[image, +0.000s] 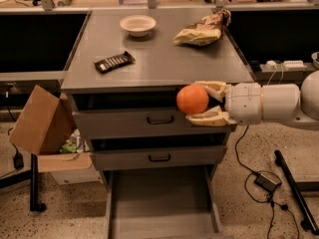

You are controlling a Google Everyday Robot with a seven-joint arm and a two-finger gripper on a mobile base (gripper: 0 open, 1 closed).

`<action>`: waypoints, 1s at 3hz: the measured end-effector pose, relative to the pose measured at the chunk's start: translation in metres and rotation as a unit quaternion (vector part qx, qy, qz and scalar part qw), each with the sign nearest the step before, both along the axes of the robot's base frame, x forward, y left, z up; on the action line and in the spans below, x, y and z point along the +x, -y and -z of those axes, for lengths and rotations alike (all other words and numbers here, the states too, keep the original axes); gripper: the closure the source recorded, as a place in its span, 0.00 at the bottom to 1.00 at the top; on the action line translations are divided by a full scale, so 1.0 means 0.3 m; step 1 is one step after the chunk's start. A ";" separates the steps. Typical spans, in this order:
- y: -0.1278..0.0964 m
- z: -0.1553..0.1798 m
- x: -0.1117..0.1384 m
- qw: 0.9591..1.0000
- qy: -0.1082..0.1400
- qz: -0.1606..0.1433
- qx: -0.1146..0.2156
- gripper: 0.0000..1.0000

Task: Pick orange from bottom drawer and place on counter

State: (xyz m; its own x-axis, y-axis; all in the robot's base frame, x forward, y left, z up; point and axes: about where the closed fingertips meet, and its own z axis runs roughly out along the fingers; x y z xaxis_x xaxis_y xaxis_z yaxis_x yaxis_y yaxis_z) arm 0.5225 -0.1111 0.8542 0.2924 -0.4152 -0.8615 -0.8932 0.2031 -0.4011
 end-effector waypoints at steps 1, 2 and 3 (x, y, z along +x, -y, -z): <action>-0.015 -0.038 0.111 1.000 0.014 0.009 0.013 1.00; -0.051 -0.125 0.279 0.999 0.028 0.018 0.021 1.00; -0.111 -0.178 0.437 1.000 0.018 0.019 0.017 1.00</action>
Offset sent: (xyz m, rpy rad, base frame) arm 0.1524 0.0263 0.0758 0.0650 -0.0913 -0.0654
